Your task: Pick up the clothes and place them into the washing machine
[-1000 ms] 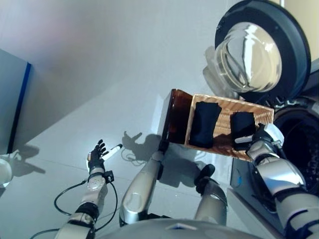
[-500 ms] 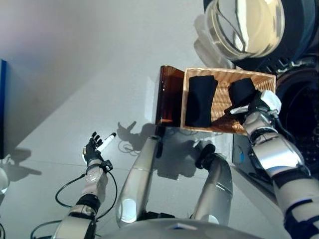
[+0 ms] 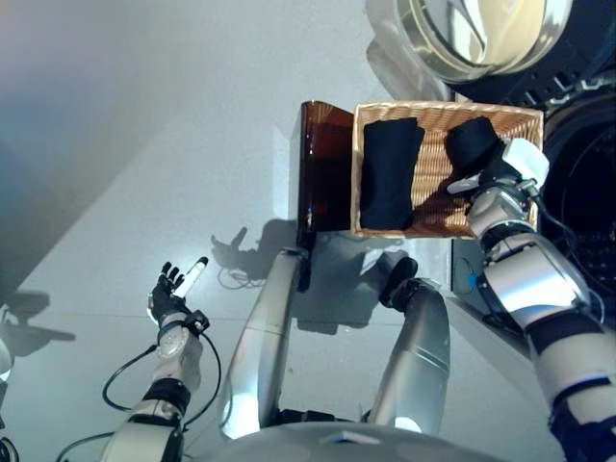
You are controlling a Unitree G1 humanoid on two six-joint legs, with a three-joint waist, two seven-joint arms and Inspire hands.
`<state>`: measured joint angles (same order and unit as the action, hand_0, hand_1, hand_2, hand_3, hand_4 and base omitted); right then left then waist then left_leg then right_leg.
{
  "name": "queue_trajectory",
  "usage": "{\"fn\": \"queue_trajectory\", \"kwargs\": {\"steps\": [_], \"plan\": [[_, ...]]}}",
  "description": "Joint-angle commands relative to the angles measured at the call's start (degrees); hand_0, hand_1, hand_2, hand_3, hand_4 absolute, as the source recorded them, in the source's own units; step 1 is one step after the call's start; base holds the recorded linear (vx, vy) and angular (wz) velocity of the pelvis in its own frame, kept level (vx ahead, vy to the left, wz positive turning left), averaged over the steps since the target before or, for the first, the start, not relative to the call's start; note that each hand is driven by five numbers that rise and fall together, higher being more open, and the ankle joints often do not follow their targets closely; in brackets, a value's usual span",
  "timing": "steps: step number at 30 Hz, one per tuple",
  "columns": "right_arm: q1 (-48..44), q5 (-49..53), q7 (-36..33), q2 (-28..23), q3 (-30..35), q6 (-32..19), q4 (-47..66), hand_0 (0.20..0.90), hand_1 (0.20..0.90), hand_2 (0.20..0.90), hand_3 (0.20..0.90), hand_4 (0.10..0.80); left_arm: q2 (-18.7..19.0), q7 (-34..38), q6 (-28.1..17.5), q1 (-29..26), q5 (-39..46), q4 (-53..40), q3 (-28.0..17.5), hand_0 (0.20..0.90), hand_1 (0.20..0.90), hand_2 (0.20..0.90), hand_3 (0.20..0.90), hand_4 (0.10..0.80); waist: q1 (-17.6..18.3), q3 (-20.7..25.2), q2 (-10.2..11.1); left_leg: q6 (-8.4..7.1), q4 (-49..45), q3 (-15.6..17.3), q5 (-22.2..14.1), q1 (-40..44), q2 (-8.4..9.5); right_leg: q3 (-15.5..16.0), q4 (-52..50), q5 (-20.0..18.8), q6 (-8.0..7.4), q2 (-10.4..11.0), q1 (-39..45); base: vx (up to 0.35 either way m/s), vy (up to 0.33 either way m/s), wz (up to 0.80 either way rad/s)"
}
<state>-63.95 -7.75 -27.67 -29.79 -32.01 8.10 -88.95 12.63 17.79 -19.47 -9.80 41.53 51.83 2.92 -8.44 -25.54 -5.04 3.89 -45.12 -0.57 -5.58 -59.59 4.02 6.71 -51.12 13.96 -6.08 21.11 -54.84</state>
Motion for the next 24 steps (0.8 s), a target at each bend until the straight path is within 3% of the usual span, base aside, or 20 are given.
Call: {"fn": "queue_trajectory", "kwargs": {"steps": [1,10,16,24], "plan": [[-4.49,-4.02,-0.58,-2.08,-3.99,-0.30,3.33,0.200,0.200,0.200,0.200,0.300,1.53,2.61,-5.24,3.28,0.79,-0.29,-2.61,0.900,0.900,0.900,0.900,0.800,-0.62,0.80,-1.59,-2.85,-0.61,1.87,-6.45,0.74,1.46,0.92,-0.50,1.96,4.90,-1.77,4.23,0.000,0.000,0.00],[-3.06,-7.92,-0.70,-5.92,-4.62,0.06,2.66,0.200,0.200,0.200,0.200,0.300,1.03,3.76,-5.96,3.08,-0.72,1.49,-1.75,0.900,0.900,0.900,0.900,0.800,-0.72,1.25,-2.19,-2.68,-0.50,2.15,-6.30,0.58,1.51,-0.01,-1.53,2.33,5.09,-1.37,3.21,-0.001,0.012,0.01],[-1.92,-7.54,-1.17,-4.95,-3.30,-0.53,1.34,0.200,0.200,0.200,0.200,0.300,0.81,3.59,-5.94,2.49,-1.47,2.36,-0.84,0.900,0.900,0.900,0.900,0.800,-0.88,1.04,-2.57,-2.58,2.12,2.39,-5.30,3.14,1.08,0.24,0.09,1.50,4.59,-1.76,5.01,-0.001,-0.002,-0.05],[1.68,7.77,-4.76,-4.35,8.63,-9.65,6.51,0.200,0.200,0.200,0.200,0.300,1.77,4.15,-6.52,1.69,-5.72,4.81,2.19,0.900,0.900,0.900,0.900,0.800,-0.62,1.95,-3.02,-3.47,13.89,2.32,-0.18,12.53,0.82,1.81,11.43,-3.13,3.13,-2.84,14.57,0.003,-0.009,-0.05]]}}
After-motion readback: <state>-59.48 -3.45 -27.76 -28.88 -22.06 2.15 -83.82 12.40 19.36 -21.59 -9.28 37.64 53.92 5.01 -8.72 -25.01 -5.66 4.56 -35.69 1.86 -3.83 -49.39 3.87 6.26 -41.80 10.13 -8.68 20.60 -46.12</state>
